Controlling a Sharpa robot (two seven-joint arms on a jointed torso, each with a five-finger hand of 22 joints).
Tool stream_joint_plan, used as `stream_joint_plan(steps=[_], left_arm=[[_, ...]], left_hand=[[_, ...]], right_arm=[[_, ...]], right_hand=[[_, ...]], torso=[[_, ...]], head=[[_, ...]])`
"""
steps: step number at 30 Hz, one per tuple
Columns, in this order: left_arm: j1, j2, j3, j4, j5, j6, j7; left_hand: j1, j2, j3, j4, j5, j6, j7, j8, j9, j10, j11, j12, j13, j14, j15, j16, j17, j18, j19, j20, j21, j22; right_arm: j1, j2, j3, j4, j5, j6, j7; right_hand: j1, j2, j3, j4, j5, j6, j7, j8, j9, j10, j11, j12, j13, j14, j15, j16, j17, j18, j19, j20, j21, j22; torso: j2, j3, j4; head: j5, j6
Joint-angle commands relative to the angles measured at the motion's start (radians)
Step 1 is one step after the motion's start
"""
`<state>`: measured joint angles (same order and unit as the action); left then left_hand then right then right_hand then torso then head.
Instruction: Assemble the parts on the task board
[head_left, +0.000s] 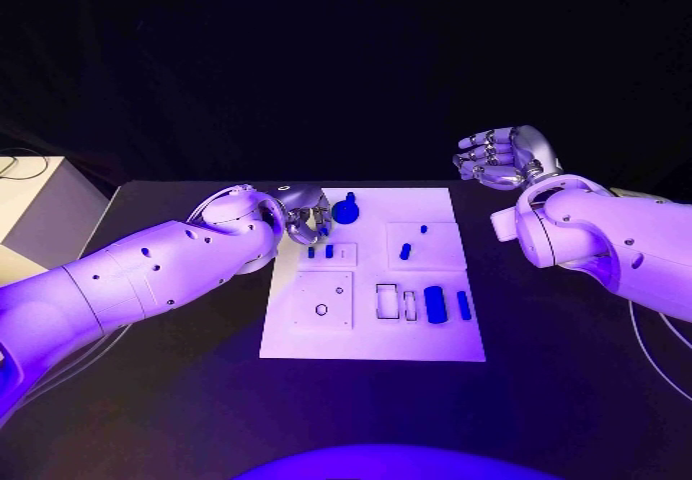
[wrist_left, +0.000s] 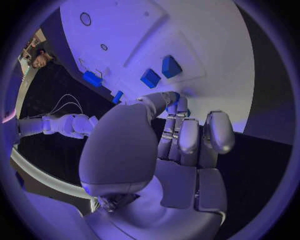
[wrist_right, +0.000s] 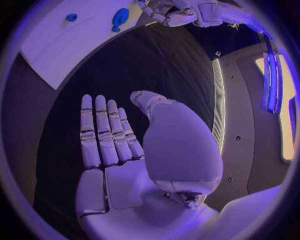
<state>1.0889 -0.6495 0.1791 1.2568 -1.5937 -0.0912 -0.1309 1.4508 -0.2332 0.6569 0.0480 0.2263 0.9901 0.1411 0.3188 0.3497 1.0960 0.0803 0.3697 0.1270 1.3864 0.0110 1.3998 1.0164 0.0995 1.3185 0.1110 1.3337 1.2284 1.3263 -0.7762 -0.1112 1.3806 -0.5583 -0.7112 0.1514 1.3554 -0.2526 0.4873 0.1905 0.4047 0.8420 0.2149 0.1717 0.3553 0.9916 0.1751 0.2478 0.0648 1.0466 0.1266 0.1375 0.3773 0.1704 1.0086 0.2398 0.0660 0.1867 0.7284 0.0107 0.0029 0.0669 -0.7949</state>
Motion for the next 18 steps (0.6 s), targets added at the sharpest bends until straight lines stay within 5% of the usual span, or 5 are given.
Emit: stream_joint_plan(steps=[1, 18], left_arm=[[-0.003, -0.001, -0.002, 0.003, -0.007, 0.011, 0.003], [-0.003, -0.004, -0.002, 0.007, -0.005, 0.004, -0.001]], left_hand=[[-0.011, -0.002, 0.002, -0.007, -0.005, 0.000, 0.004, -0.001, -0.001, 0.000, 0.001, -0.008, 0.001, -0.003, -0.002, 0.003, -0.002, -0.008, -0.006, -0.004, -0.002, -0.002], [-0.033, -0.020, 0.014, -0.022, -0.004, -0.072, 0.017, -0.067, -0.026, -0.034, 0.017, -0.066, 0.004, -0.028, 0.011, -0.009, -0.045, -0.003, -0.027, 0.007, -0.017, -0.022]], right_arm=[[0.000, 0.000, 0.000, 0.000, -0.005, 0.013, 0.012], [0.000, 0.000, 0.000, 0.000, -0.005, 0.013, 0.011]], right_hand=[[-0.004, 0.002, 0.000, -0.008, 0.004, 0.010, 0.028, -0.004, -0.002, 0.002, 0.003, -0.003, -0.001, 0.001, 0.004, -0.003, -0.001, 0.013, -0.003, -0.001, 0.001, -0.001], [-0.005, 0.002, 0.000, -0.009, 0.004, 0.010, 0.028, -0.004, -0.002, 0.002, 0.003, -0.004, -0.001, 0.002, 0.004, -0.005, -0.003, 0.013, -0.003, -0.001, 0.001, -0.004]], torso=[[0.001, -0.0001, -0.0003], [0.000, 0.0006, -0.0009]], head=[[0.000, 0.000], [0.001, -0.003]])
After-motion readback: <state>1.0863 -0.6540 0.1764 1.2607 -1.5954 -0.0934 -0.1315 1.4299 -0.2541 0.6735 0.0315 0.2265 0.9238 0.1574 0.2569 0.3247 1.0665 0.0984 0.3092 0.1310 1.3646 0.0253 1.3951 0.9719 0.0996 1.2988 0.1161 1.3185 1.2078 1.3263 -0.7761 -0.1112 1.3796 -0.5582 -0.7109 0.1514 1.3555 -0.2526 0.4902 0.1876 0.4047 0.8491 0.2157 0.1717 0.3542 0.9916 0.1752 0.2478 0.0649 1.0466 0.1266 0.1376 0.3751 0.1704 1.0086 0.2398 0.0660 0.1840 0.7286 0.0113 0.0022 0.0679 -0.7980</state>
